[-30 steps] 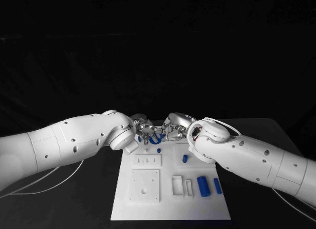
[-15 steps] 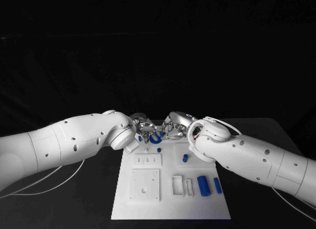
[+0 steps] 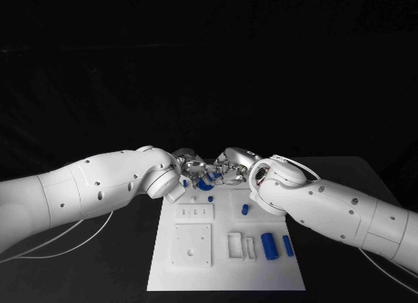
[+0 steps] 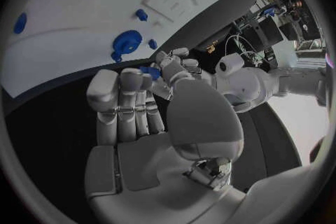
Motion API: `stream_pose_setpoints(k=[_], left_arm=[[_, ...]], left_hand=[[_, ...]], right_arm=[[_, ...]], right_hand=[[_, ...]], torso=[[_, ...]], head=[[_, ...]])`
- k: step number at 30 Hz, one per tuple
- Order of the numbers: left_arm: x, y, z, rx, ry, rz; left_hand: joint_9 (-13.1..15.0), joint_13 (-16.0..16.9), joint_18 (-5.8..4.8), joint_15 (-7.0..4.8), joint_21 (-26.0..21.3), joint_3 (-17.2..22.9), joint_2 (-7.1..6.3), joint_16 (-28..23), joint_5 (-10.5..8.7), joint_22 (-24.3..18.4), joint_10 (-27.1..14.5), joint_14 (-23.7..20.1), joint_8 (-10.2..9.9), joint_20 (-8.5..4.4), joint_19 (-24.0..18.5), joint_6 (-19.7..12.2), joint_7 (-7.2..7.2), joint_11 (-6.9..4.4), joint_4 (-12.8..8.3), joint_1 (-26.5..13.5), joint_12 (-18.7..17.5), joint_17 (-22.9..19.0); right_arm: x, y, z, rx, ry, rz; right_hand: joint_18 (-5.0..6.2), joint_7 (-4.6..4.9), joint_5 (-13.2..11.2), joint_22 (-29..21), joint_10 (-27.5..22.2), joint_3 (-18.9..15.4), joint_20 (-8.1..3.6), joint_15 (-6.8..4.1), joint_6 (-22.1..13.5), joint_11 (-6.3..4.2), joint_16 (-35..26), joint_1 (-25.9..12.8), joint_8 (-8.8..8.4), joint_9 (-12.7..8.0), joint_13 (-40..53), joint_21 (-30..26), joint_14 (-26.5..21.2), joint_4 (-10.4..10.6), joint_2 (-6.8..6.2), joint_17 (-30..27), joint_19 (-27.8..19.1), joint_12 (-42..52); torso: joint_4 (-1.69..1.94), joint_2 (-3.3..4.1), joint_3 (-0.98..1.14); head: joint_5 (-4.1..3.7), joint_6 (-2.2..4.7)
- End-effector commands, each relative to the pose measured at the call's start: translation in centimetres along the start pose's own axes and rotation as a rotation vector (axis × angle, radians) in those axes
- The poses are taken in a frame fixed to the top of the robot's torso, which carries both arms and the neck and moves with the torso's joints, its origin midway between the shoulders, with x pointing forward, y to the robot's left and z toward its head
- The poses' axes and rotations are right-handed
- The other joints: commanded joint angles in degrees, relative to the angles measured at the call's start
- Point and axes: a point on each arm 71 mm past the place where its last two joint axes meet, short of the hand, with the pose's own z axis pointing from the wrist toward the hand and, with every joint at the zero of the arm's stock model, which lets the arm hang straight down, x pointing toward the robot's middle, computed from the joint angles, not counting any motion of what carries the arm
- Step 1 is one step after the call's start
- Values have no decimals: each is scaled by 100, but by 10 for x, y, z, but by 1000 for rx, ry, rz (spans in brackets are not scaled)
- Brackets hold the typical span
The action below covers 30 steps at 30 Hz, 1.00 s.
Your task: Assemble the parts on the task board
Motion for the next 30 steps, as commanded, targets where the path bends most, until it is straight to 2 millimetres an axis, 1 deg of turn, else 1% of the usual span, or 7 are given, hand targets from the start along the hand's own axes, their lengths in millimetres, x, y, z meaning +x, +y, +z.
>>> stream_pose_setpoints(k=[1, 9, 16, 21, 26, 27, 30], left_arm=[[2, -3, 0, 32, 7, 24], [-2, 1, -1, 16, 7, 53], [-8, 10, -2, -27, 14, 76], [-12, 18, -4, -69, 15, 96], [-14, 26, -7, -122, 24, 124], [-15, 28, -8, -134, 25, 133], [-14, 32, -9, -154, 26, 148]], left_hand=[[-9, -11, 23, 3, 16, 916, -27, 7, 50, 11, 271, 34, -2, -36, 0, 179, -135, -46, -951, 22, 22, 9], [-32, -24, 26, -2, 21, 917, -28, 0, 92, 18, 271, 51, -3, -40, 7, 198, -138, -50, -999, 6, 47, 23], [-37, -25, 26, -3, 25, 916, -27, -2, 108, 22, 274, 57, -1, -42, 11, 210, -141, -52, -1013, -4, 62, 28], [-50, -29, 25, -7, 28, 915, -30, -2, 131, 27, 276, 71, -2, -46, 15, 225, -144, -55, -1045, -20, 88, 41], [-53, -27, 25, -9, 31, 915, -28, -3, 140, 29, 277, 82, -2, -48, 24, 233, -147, -59, -1058, -28, 106, 46], [-60, -29, 23, -11, 32, 915, -22, -8, 142, 31, 276, 94, -2, -49, 29, 240, -149, -60, -1075, -40, 121, 50], [-63, -29, 22, -12, 32, 915, -21, -11, 142, 31, 276, 100, -4, -51, 33, 243, -149, -60, -1080, -45, 128, 51]], right_arm=[[-1, 1, -1, -25, -10, 13], [-4, -12, -10, -16, -16, 15], [-11, -31, -26, 1, -19, 14], [-17, -45, -37, 5, -12, 28], [-27, -59, -42, 25, -40, 63], [-31, -61, -41, 30, -54, 75], [-41, -65, -40, 39, -87, 107]], right_hand=[[60, 2, 52, 642, -78, -204, 52, 40, -84, -1, -32, 93, -12, -2, -102, -54, -7, 61, 23, -10, 282, -69], [69, 24, 144, 643, -142, -497, 68, 55, -225, 19, -20, 240, -13, -2, -274, -73, -24, 269, -79, -25, 281, -118], [69, 20, 145, 644, -148, -558, 68, 55, -209, 18, -17, 289, -13, -1, -313, -74, -24, 307, -109, -29, 283, -115], [67, 14, 196, 644, -146, -574, 65, 51, -167, 10, -15, 351, -14, -1, -335, -73, -25, 285, -72, -29, 282, -114], [66, 6, 470, 641, -135, -528, 54, 39, -110, -4, -13, 332, -16, -2, -348, -80, -18, 188, -8, -24, 285, -107], [64, 4, 586, 641, -133, -506, 51, 37, -93, -8, -16, 296, -15, -2, -359, -78, -15, 152, 10, -24, 287, -111], [64, 3, 641, 639, -131, -493, 49, 35, -88, -11, -19, 278, -16, -2, -367, -83, -12, 135, 13, -26, 288, -114]], torso=[[2, 1, 2], [-2, 2, 6], [-3, -1, 7], [-9, -9, 7], [-13, -15, 17], [-7, -17, 18], [12, -13, 17]], head=[[1, -3], [16, -3], [47, -13], [81, -39], [123, -64], [139, -75], [130, -89]])
